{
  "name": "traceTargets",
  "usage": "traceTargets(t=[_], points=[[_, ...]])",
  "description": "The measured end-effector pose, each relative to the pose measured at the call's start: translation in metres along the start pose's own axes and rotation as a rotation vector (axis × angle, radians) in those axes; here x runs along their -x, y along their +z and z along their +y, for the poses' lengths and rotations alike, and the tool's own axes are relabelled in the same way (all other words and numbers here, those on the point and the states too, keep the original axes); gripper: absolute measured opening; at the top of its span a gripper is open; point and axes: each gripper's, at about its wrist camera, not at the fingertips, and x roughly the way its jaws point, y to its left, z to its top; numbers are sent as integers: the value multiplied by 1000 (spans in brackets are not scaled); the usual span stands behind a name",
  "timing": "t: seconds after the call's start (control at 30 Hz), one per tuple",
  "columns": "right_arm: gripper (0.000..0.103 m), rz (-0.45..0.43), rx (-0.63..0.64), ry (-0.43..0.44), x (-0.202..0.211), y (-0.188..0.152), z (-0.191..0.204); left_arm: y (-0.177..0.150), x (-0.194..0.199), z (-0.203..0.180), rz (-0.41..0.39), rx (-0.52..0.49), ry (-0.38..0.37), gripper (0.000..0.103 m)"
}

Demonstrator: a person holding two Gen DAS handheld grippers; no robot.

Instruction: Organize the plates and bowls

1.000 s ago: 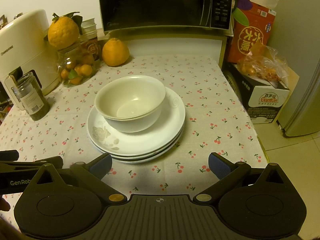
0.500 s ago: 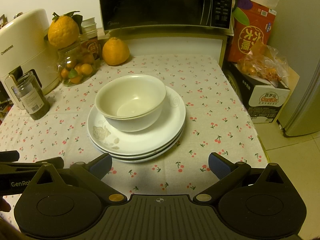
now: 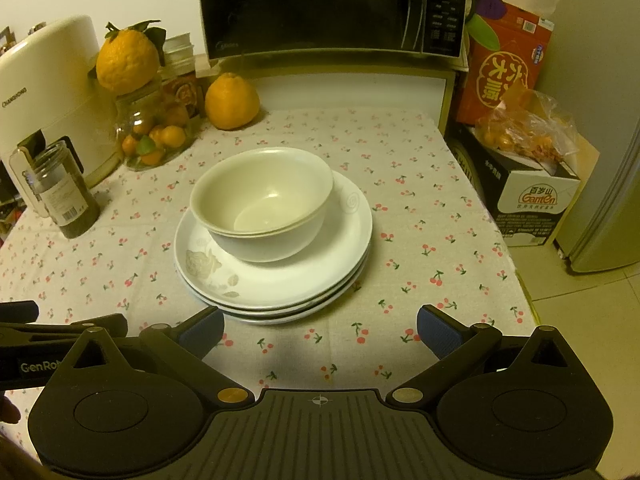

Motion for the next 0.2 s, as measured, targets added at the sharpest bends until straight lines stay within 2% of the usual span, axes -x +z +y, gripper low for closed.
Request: traceTargets(t=[0.2], points=[[103, 8, 17, 6, -3, -1, 3, 1, -2, -1, 14, 1, -23, 103]])
